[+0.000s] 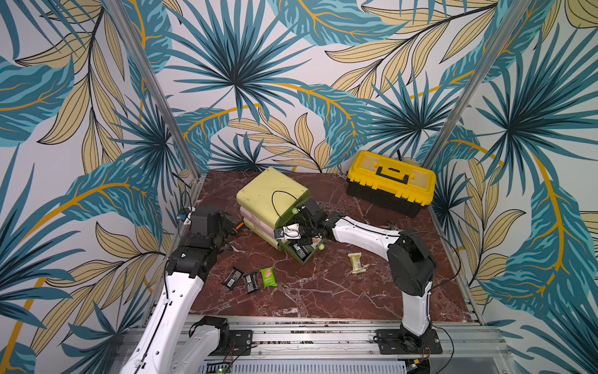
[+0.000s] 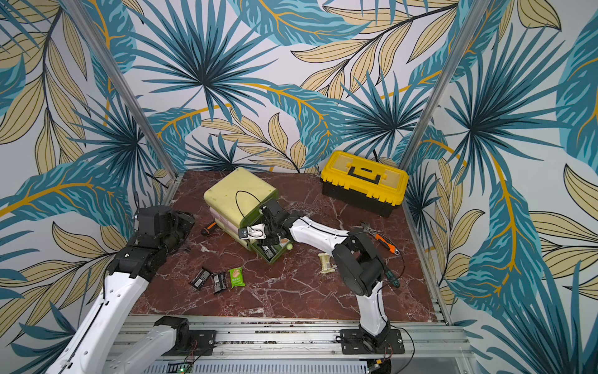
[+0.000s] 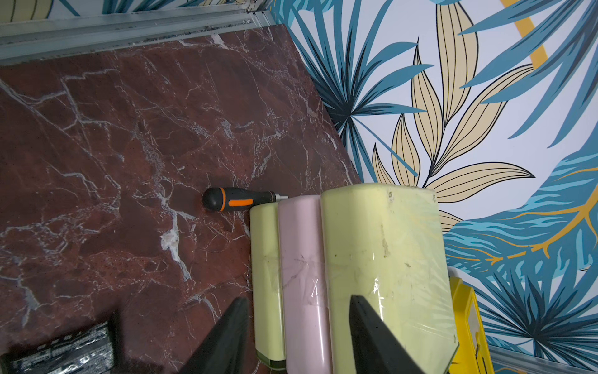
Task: Take the cookies out of the drawer
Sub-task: Pick up the cookie from the drawer.
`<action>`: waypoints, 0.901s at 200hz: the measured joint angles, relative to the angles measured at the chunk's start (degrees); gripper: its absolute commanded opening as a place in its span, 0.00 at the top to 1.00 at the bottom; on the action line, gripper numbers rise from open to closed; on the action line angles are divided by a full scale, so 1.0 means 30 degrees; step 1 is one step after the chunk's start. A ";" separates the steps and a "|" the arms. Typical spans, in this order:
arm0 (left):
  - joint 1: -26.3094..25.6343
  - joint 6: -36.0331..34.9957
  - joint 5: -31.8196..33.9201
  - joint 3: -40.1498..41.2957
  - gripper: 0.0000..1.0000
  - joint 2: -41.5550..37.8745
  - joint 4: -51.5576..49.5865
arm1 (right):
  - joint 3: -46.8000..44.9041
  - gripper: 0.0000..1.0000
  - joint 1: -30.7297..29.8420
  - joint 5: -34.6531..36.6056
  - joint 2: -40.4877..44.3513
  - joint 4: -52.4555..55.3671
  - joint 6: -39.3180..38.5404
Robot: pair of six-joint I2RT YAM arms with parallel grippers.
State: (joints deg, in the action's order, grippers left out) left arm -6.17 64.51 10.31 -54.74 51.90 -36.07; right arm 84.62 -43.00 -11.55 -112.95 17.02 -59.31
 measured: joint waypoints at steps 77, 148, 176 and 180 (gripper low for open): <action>0.0007 -0.0066 0.0015 0.0000 0.46 -0.0102 -0.0386 | -0.1639 0.64 0.0015 0.1013 0.2011 -0.0306 0.0124; 0.0007 -0.0248 -0.0007 0.0000 0.46 -0.0087 -0.0372 | -0.2659 0.68 0.0015 0.1333 0.2965 -0.0729 0.0430; 0.0007 -0.0335 -0.0022 0.0000 0.46 -0.0066 -0.0364 | -0.2681 0.70 0.0015 0.1421 0.2965 -0.0874 0.0787; 0.0007 -0.0342 -0.0022 0.0000 0.46 -0.0058 -0.0364 | -0.2681 0.70 0.0015 0.1428 0.2965 -0.0896 0.0860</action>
State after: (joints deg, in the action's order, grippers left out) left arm -6.15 63.48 10.24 -54.74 51.72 -37.17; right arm 76.58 -42.96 -7.27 -104.05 14.33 -56.73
